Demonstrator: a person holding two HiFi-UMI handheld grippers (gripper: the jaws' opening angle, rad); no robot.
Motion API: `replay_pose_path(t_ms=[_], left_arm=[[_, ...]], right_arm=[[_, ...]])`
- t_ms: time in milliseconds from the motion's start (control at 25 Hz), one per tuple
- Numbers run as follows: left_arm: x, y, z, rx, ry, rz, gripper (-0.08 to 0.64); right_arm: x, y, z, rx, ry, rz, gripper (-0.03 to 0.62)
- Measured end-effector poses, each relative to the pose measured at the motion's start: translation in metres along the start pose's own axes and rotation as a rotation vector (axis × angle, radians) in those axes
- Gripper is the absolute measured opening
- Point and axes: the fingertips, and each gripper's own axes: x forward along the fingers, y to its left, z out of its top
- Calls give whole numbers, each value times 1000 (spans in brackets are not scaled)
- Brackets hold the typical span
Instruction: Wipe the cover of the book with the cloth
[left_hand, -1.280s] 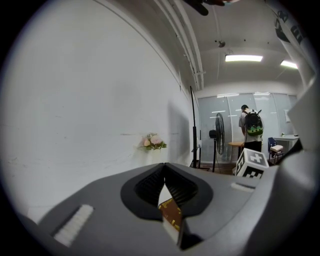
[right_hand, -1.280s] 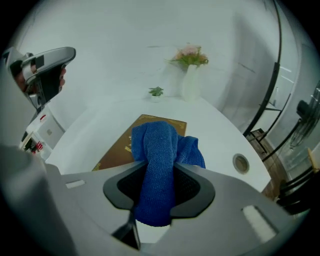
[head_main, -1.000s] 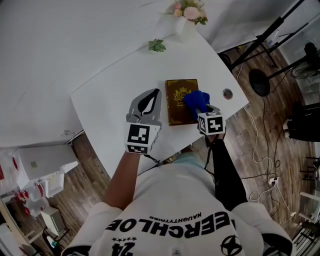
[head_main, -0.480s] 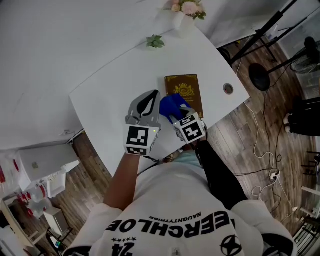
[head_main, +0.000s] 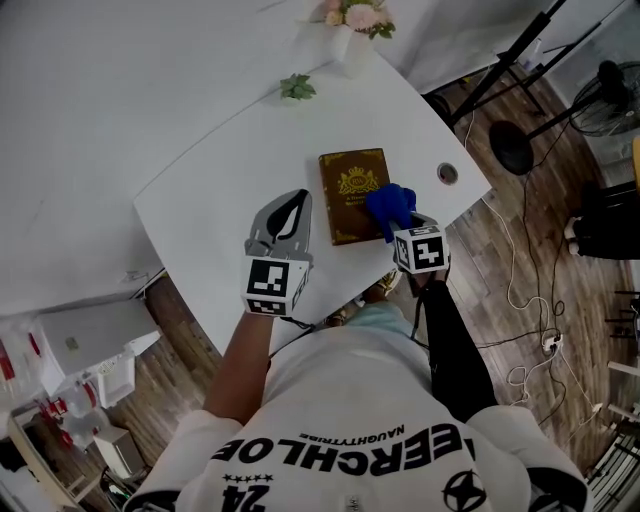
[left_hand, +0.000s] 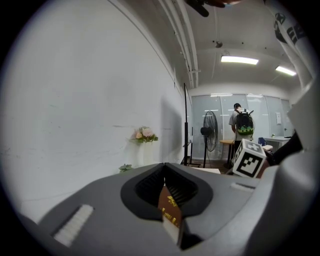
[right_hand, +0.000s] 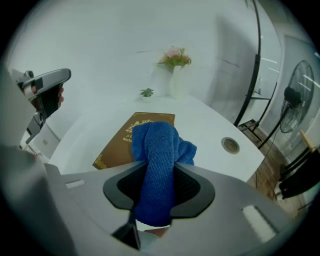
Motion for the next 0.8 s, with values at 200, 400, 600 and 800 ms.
replay_pose_path(t_ms=[200, 400, 600, 800], left_arm=[[-3, -2, -3, 1, 4, -5, 58], [-7, 1, -2, 5, -1, 8, 58], [-12, 2, -3, 1, 3, 17, 58], [-12, 3, -5, -1, 1, 14, 58]], right_arm=[[-6, 4, 7, -5, -38, 4, 130], [-15, 56, 33, -93, -116, 105, 130], [1, 132, 15, -232, -33, 262, 130], [10, 148, -3, -296, 11, 275, 130]])
